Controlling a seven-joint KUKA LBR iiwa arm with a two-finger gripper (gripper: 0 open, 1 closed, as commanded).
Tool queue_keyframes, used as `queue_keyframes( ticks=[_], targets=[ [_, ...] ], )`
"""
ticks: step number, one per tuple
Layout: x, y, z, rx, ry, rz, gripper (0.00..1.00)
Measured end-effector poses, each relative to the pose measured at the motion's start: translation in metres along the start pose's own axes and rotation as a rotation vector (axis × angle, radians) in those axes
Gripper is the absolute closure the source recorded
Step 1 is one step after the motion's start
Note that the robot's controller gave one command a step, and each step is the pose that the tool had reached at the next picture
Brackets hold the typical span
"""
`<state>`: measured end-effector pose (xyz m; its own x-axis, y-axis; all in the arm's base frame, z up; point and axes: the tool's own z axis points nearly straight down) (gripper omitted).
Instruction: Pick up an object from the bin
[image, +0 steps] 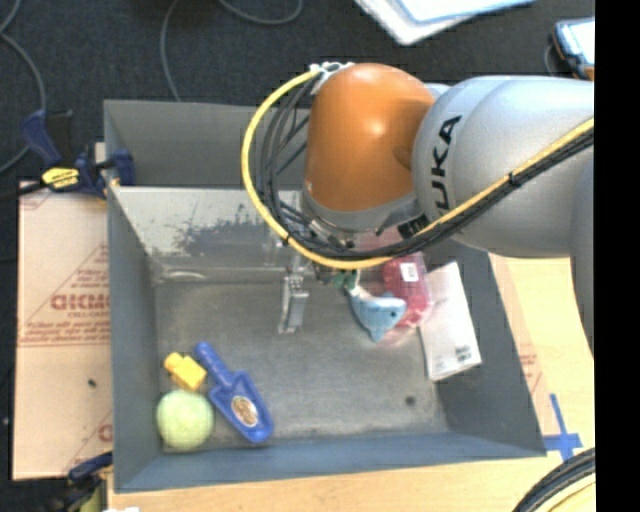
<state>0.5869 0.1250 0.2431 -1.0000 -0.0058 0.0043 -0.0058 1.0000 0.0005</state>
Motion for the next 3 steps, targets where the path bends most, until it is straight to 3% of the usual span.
queue_keyframes(
  ticks=[1, 2, 3],
  targets=[
    [-0.001, -0.001, -0.005, -0.001, -0.008, 0.004, 0.0],
    [-0.008, -0.045, 0.039, 0.001, -0.003, -0.044, 0.0],
    [-0.037, -0.053, 0.046, -0.002, -0.015, -0.026, 0.0]
  ],
)
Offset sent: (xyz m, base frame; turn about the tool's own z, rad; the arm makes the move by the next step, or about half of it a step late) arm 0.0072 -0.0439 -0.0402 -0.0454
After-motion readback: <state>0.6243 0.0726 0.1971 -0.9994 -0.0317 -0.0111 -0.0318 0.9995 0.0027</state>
